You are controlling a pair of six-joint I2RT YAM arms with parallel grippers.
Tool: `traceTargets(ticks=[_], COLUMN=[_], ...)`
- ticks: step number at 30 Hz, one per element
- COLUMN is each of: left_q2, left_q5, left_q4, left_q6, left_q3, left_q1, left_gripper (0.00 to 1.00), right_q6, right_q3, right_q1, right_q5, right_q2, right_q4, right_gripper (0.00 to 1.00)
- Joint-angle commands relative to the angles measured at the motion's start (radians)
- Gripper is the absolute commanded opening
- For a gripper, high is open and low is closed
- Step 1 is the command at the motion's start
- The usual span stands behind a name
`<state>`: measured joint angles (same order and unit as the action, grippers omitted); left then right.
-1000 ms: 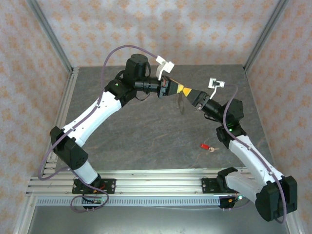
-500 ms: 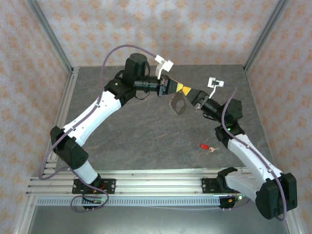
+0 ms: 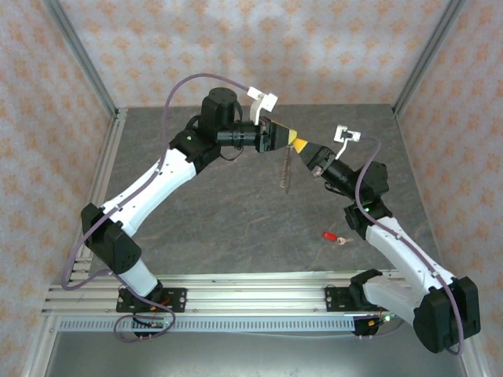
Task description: Put the keys on the keyring
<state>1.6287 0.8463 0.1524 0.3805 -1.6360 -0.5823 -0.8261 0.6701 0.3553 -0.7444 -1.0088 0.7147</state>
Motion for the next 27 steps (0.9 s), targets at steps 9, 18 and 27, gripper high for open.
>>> traceTargets(ticks=[9, 18, 27], left_q2=[-0.226, -0.200, -0.153], left_q5=[-0.415, -0.413, -0.404], left_q4=[-0.469, -0.548, -0.594], left_q6=[0.395, 0.449, 0.472], left_q3=[0.367, 0.427, 0.428], left_q1=[-0.009, -0.068, -0.093], left_gripper=[0.64, 0.48, 0.39], right_q6=[-0.045, -0.076, -0.084], right_q3=[-0.044, -0.049, -0.051], right_q1=[0.011, 0.023, 0.026], right_q5=[0.094, 0.131, 0.135], right_q2=[0.019, -0.001, -0.002], right_q4=[0.091, 0.134, 0.141], right_gripper=[0.00, 0.00, 0.00])
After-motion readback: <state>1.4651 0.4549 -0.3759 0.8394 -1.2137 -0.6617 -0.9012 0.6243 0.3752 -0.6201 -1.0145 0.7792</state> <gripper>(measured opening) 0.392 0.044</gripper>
